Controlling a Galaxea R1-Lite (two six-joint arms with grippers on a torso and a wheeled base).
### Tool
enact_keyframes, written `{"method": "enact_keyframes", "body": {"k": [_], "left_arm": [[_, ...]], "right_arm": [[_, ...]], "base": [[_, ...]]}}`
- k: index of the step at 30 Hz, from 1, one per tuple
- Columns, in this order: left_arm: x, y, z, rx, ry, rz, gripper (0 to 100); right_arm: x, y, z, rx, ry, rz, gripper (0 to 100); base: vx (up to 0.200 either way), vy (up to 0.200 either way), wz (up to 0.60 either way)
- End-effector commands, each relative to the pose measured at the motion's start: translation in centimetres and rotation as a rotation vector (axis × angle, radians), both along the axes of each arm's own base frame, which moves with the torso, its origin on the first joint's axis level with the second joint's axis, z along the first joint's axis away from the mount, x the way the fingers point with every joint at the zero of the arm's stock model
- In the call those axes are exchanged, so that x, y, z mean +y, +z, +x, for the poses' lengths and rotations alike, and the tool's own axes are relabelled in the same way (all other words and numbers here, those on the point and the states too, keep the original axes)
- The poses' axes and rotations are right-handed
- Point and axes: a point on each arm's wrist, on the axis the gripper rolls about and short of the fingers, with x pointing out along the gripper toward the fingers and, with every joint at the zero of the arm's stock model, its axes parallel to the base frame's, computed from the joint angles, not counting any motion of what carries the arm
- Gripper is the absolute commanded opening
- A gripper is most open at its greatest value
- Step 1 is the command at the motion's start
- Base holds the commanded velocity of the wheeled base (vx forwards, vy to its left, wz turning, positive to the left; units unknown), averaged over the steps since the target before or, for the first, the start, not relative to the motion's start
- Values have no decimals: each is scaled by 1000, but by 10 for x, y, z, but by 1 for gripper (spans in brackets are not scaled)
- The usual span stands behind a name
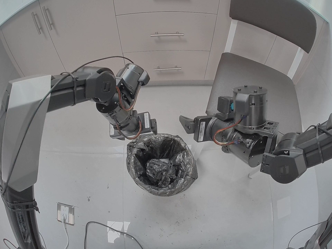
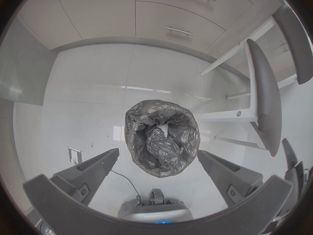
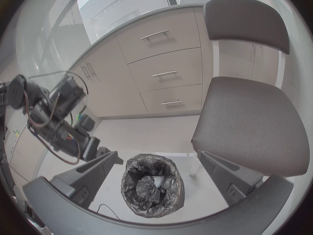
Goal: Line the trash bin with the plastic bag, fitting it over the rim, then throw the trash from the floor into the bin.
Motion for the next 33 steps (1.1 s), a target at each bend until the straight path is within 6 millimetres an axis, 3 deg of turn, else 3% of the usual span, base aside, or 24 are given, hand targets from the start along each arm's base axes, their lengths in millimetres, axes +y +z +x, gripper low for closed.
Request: {"method": "enact_keyframes", "body": {"k": [1, 3, 4, 5, 6, 11, 12, 13, 14, 20, 23, 25, 26, 29, 33], "left_arm": [[7, 24, -12, -35, -3, -22, 100], [21, 58, -37, -52, -16, -23, 100], [21, 59, -38, -53, -17, -22, 100], [29, 73, -51, -60, -30, -16, 100], [31, 78, -55, -63, -34, -12, 100], [65, 119, -99, -88, -83, 55, 100], [79, 128, -115, -75, -79, 80, 100], [79, 128, -115, -75, -79, 80, 100], [99, 137, -133, -37, -50, 121, 100], [158, 145, -179, 193, 182, 180, 100], [166, 152, -189, 159, 269, 136, 100], [181, 167, -216, 80, 323, 99, 100], [182, 168, -218, 76, 324, 99, 100], [189, 180, -249, -13, 303, 92, 100], [191, 185, -264, -54, 305, 76, 100]], "right_arm": [[12, -17, -6, 37, 37, -33, 100], [26, -25, -11, 53, 81, -46, 100], [26, -26, -11, 55, 83, -48, 100], [31, -32, -12, 67, 99, -58, 100], [32, -34, -12, 71, 104, -60, 0], [44, -55, -3, 89, 128, -64, 0], [47, -61, -1, 87, 136, -62, 0], [47, -61, -1, 87, 136, -62, 0], [50, -67, 1, 95, 150, -68, 0], [71, -96, 1, 141, 186, -109, 0], [77, -106, 5, 152, 184, -120, 0], [86, -118, 13, 161, 176, -130, 0], [87, -118, 13, 160, 176, -129, 0], [100, -126, 29, 199, 163, -145, 0], [112, -126, 44, 278, 131, -140, 0]], "base": [[0, 0, 0], [0, 0, 0], [0, 0, 0], [0, 0, 0], [0, 0, 0], [0, 0, 0], [0, 0, 0], [0, 0, 0], [0, 0, 0], [0, 0, 0], [0, 0, 0], [0, 0, 0], [0, 0, 0], [0, 0, 0], [0, 0, 0]]}}
